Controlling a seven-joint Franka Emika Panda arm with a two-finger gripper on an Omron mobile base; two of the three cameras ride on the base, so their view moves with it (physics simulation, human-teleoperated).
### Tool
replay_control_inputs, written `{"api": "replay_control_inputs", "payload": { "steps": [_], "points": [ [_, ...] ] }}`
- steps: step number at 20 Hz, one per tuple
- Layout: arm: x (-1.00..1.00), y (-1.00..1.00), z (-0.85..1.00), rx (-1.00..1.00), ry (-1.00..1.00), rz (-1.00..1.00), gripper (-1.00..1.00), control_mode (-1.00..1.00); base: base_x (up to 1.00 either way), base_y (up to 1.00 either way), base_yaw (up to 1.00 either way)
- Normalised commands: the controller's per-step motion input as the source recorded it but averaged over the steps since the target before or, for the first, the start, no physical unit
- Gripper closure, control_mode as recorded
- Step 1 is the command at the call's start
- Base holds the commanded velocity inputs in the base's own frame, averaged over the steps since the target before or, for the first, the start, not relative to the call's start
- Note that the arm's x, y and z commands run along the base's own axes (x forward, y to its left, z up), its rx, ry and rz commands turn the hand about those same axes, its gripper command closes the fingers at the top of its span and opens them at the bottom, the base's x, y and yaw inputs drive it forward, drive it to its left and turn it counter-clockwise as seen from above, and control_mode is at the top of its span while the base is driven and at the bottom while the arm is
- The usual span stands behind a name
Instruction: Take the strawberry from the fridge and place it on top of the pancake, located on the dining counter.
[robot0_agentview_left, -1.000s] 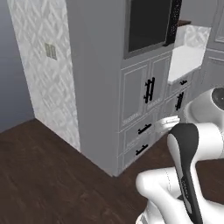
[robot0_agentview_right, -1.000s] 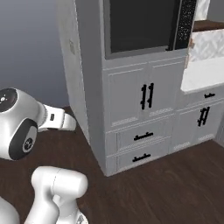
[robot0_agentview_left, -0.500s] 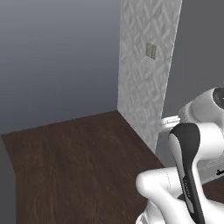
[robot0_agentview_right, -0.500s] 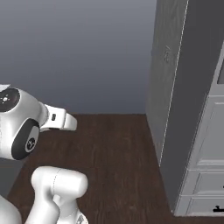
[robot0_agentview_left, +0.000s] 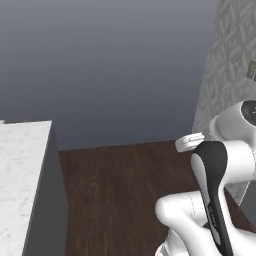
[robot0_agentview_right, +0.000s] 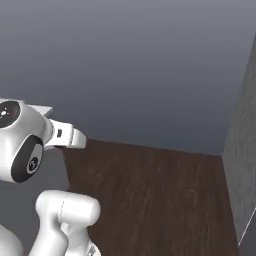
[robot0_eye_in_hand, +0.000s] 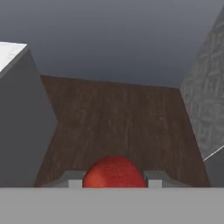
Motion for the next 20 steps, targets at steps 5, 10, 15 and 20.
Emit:
{"api": "replay_control_inputs", "payload": {
  "steps": [5,10,15,20],
  "points": [
    [0.0,0.0,0.0,0.0,0.0,0.0,1.0,1.0,1.0,0.22,0.26],
    [0.0,0.0,0.0,0.0,0.0,0.0,1.0,1.0,1.0,-0.07,0.25],
    [0.0,0.0,0.0,0.0,0.0,0.0,1.0,1.0,1.0,0.0,0.41],
    [0.0,0.0,0.0,0.0,0.0,0.0,1.0,1.0,1.0,0.0,0.4]
  ]
}}
